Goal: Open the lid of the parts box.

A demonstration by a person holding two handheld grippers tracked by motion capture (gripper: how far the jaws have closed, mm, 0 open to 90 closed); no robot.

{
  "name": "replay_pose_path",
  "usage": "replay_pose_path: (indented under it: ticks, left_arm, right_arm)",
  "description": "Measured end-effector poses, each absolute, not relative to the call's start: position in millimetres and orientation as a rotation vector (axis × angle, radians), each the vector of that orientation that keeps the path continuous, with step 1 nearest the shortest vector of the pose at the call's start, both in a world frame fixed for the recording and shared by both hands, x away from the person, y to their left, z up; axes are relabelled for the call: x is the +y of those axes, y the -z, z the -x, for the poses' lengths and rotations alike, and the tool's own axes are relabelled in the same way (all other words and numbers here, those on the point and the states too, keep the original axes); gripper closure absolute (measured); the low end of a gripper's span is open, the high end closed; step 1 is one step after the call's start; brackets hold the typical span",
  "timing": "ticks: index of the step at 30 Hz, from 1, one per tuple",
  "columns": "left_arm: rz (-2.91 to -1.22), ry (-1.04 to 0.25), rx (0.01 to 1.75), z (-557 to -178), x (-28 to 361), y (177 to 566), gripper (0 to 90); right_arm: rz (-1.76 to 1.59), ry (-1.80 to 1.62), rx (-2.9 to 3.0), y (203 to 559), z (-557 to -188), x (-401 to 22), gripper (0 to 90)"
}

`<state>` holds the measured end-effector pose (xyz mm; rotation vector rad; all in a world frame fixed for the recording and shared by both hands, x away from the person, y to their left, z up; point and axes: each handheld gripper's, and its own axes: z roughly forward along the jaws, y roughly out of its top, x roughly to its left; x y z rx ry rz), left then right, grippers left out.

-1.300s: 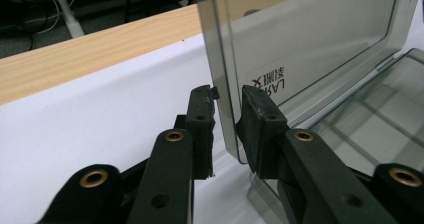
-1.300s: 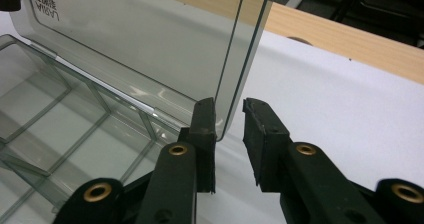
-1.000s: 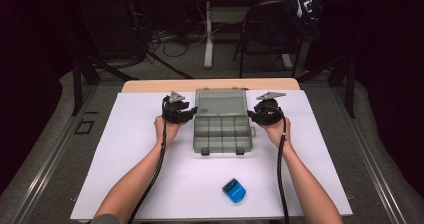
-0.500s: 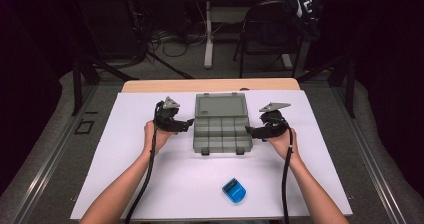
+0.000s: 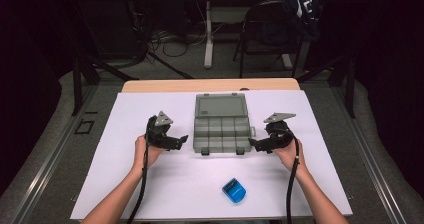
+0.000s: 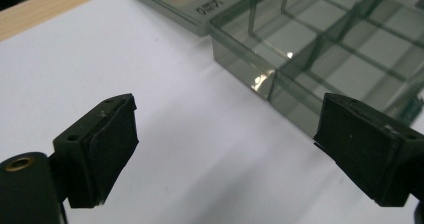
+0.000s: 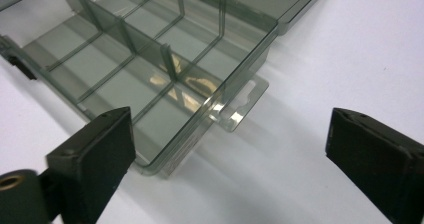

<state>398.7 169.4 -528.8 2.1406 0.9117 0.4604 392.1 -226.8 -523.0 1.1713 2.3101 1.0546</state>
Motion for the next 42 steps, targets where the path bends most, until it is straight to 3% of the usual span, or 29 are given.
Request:
replay_pose_path:
  ticks: [17, 42]
  left_arm:
    - [-2.132, -0.436, 0.907, -353, 184, 534, 0.2]
    - [-2.113, -0.422, 0.926, -320, 192, 541, 0.0]
  right_arm:
    - [-1.126, -1.078, 2.344, 523, -356, -232, 0.0]
    - [-1.054, -0.959, 2.386, 523, -313, -216, 0.0]
